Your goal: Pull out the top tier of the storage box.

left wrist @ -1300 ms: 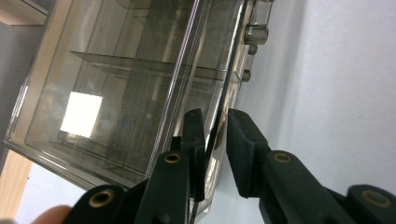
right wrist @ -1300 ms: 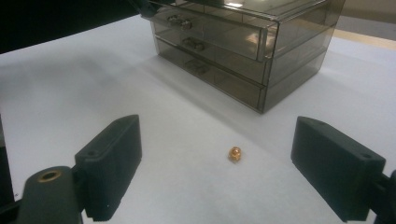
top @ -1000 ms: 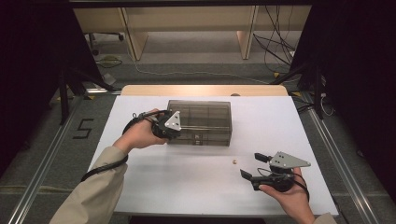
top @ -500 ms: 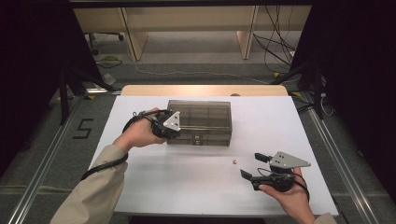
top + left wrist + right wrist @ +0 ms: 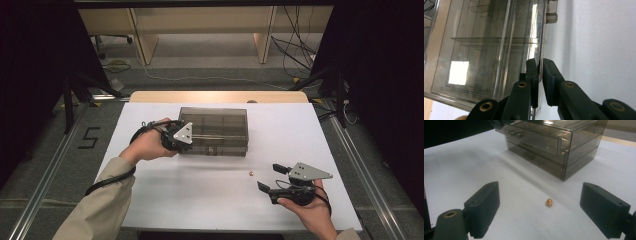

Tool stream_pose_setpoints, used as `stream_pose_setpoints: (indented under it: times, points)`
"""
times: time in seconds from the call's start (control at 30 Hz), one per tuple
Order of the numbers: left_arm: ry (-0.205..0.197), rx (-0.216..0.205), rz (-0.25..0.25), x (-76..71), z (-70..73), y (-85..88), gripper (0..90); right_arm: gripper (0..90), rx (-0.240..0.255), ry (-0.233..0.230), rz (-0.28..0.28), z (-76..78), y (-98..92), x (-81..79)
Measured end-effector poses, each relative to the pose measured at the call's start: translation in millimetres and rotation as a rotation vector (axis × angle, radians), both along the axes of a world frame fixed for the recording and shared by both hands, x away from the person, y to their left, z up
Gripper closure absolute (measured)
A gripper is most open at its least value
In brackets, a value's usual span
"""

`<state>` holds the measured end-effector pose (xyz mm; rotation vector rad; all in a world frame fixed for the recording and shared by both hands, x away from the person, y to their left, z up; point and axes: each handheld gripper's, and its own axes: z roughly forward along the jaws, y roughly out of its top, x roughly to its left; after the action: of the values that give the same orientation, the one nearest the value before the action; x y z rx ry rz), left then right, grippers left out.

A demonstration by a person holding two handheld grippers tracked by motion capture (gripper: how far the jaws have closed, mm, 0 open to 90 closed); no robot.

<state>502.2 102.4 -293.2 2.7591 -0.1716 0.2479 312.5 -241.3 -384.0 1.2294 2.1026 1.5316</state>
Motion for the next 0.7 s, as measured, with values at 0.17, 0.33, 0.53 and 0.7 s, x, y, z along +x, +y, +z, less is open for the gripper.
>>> stream_pose_setpoints:
  times: [0.17, 0.33, 0.53, 0.7]
  points:
    - [-0.004, 0.002, -0.012, -1.5, 0.3, 0.4, 83.8, 17.1, 0.000, 0.000, 0.001, 0.0, 0.0, 0.0]
    - [-0.008, 0.005, -0.016, -2.9, 0.4, 0.0, 83.8, 17.1, -0.001, -0.002, -0.001, 0.1, -0.2, 0.0]
    - [-0.012, 0.006, -0.031, -4.3, 0.5, 0.6, 83.8, 17.1, -0.003, -0.002, -0.001, 0.3, -0.3, -0.4]
    - [-0.012, 0.012, -0.051, -5.6, 1.0, 0.7, 84.0, 17.1, -0.004, -0.002, 0.000, 0.3, -0.4, -0.3]
